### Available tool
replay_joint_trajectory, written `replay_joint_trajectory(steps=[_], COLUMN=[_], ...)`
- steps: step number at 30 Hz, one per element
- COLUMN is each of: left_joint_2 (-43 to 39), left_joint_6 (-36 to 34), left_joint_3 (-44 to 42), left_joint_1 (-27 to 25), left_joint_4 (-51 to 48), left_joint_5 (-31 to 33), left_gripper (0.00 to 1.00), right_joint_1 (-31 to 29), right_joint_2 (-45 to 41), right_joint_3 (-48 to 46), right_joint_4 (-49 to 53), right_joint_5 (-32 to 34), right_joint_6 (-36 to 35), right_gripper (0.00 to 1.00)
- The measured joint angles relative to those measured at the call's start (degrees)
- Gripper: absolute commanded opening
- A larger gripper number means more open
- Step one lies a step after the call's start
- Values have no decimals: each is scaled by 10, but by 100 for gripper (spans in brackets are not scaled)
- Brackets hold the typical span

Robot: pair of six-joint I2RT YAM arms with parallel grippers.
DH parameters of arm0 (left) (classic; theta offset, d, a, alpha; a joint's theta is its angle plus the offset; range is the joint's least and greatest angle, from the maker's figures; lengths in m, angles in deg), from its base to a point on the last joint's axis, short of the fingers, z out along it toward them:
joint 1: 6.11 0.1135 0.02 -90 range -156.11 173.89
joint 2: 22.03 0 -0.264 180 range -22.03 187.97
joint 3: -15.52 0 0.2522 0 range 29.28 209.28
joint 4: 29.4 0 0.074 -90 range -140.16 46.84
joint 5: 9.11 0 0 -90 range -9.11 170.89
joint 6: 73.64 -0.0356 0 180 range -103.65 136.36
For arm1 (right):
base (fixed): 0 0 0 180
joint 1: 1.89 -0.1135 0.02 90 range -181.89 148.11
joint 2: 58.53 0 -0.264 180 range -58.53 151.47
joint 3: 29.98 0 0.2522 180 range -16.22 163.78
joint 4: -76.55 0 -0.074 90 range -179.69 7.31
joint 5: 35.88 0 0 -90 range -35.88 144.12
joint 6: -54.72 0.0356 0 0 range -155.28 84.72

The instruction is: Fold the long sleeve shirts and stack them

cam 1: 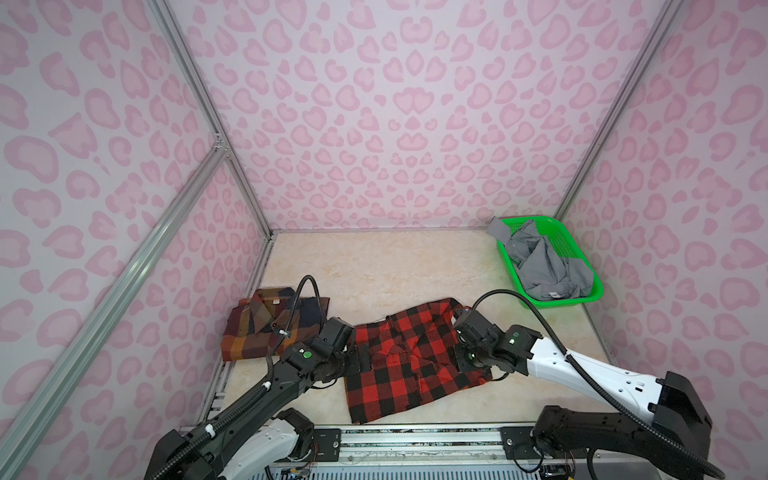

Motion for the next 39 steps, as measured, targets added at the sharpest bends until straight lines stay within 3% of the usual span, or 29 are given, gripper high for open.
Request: replay_joint_trajectory(steps=[7, 15, 28, 39], left_joint_2=[0, -22, -58, -105], left_joint_6=[47, 66, 73, 102], left_joint_3=[-43, -91, -172, -220], left_joint_1=[0, 0, 0, 1], left_joint_4=[-4, 32, 241, 300], left_joint_5=[42, 61, 37, 6], left_gripper=[97, 97, 100, 98], right_joint_1=[-28, -17, 10, 15], right_joint_2=[136, 256, 315, 325], right_joint_3=[89, 130, 108, 82], right_joint_4=[-82, -155, -222, -290], right_joint_5=[-81, -117, -135, -148], right_joint_6=[-7, -15, -14, -4], right_gripper=[40, 36, 33, 31])
